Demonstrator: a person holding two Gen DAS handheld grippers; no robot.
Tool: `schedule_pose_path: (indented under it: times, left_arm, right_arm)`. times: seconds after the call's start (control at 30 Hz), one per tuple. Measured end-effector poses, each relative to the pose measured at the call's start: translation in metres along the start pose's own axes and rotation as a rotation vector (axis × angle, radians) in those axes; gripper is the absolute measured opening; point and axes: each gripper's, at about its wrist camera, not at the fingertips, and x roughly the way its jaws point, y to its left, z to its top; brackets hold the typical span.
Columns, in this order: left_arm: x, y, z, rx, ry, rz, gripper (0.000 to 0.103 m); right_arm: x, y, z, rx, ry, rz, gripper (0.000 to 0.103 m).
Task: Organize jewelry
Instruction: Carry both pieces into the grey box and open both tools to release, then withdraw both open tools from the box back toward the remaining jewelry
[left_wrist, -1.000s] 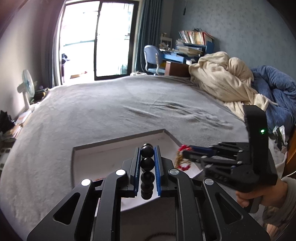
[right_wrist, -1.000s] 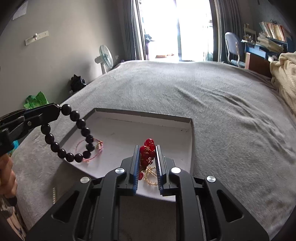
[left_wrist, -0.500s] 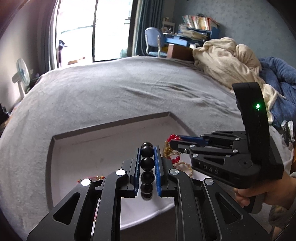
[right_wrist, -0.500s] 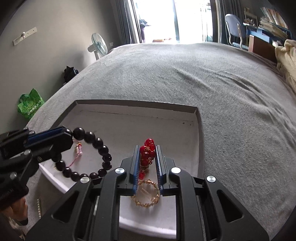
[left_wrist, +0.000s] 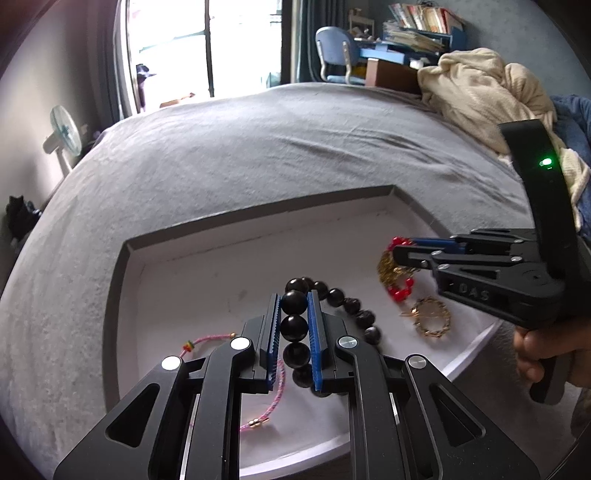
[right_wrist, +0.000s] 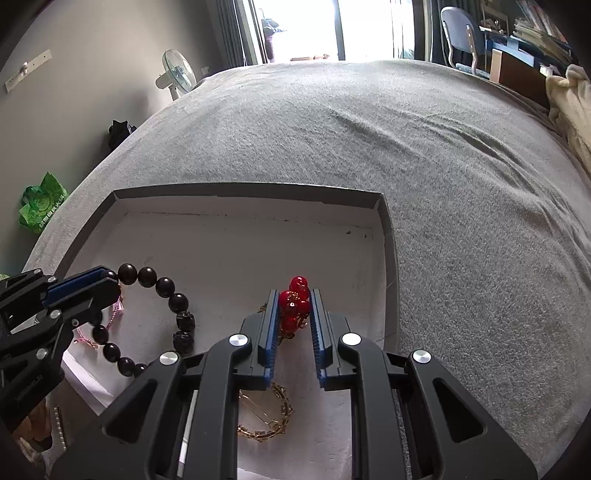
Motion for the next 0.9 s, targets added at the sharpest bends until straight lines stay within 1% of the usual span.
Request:
schedule_pose_path:
  times: [0.03,0.07,0.1,0.13,0.17,0.2,0.27,0.3,0.33,0.37,0.4,0.43,0.47,0.5,0.53,0.57,0.7,0.8,0.9]
  left_arm:
    - [0.001,0.001,-0.001,0.001,0.001,0.004,0.017]
    - [0.000,0.001,-0.002,0.002,0.000,0.005,0.023]
    - [-0.001,0.001,-0.003,0.007,-0.007,0.009,0.027]
    - [-0.003,0.000,-0.004,0.013,-0.015,0.015,0.033]
    - [-0.004,-0.001,-0.005,0.018,-0.022,0.019,0.039]
    - [-0.005,-0.001,-0.006,0.019,-0.024,0.020,0.041]
    - [-0.008,0.000,-0.008,0.015,-0.034,0.018,0.055]
    - [-0.010,0.000,-0.008,0.012,-0.040,0.021,0.059]
    - [-0.013,0.000,-0.009,0.009,-0.051,0.025,0.065]
    - [-0.016,0.000,-0.009,0.009,-0.066,0.027,0.070]
    - [-0.019,0.000,-0.009,0.010,-0.077,0.031,0.072]
    - [-0.023,0.000,-0.010,0.012,-0.092,0.038,0.077]
    - [-0.027,0.000,-0.011,0.013,-0.106,0.043,0.080]
    - [-0.031,0.000,-0.013,0.013,-0.117,0.047,0.082]
    - [-0.035,0.001,-0.014,0.012,-0.127,0.053,0.087]
    - [-0.037,0.001,-0.014,0.011,-0.135,0.058,0.091]
    - [-0.049,0.007,-0.021,-0.014,-0.178,0.059,0.093]
    - [-0.054,0.009,-0.023,-0.027,-0.193,0.068,0.095]
    - [-0.058,0.010,-0.025,-0.033,-0.203,0.078,0.095]
  right_arm:
    - [-0.001,0.001,-0.001,-0.003,-0.003,0.002,0.018]
    - [-0.002,0.002,-0.002,-0.008,-0.010,0.000,0.019]
    - [-0.003,0.003,-0.004,-0.013,-0.016,-0.003,0.024]
    - [-0.004,0.003,-0.006,-0.018,-0.024,-0.006,0.035]
    - [-0.005,0.004,-0.007,-0.023,-0.032,-0.005,0.039]
    - [-0.007,0.005,-0.009,-0.030,-0.043,-0.004,0.043]
    - [-0.011,0.007,-0.011,-0.040,-0.060,-0.007,0.043]
    - [-0.014,0.007,-0.011,-0.041,-0.070,-0.008,0.044]
    - [-0.018,0.007,-0.012,-0.042,-0.085,-0.008,0.048]
    - [-0.024,0.008,-0.015,-0.045,-0.109,-0.012,0.050]
    - [-0.029,0.009,-0.017,-0.048,-0.124,-0.017,0.055]
    - [-0.034,0.009,-0.020,-0.054,-0.144,-0.021,0.061]
    - [-0.038,0.010,-0.022,-0.056,-0.157,-0.024,0.064]
    - [-0.044,0.009,-0.026,-0.058,-0.178,-0.030,0.073]
    - [-0.048,0.009,-0.029,-0.058,-0.193,-0.034,0.079]
    - [-0.053,0.008,-0.032,-0.055,-0.209,-0.032,0.080]
    - [-0.066,0.006,-0.043,-0.045,-0.247,-0.045,0.091]
    - [-0.074,0.004,-0.049,-0.039,-0.270,-0.044,0.098]
    - [-0.079,0.003,-0.053,-0.030,-0.276,-0.044,0.097]
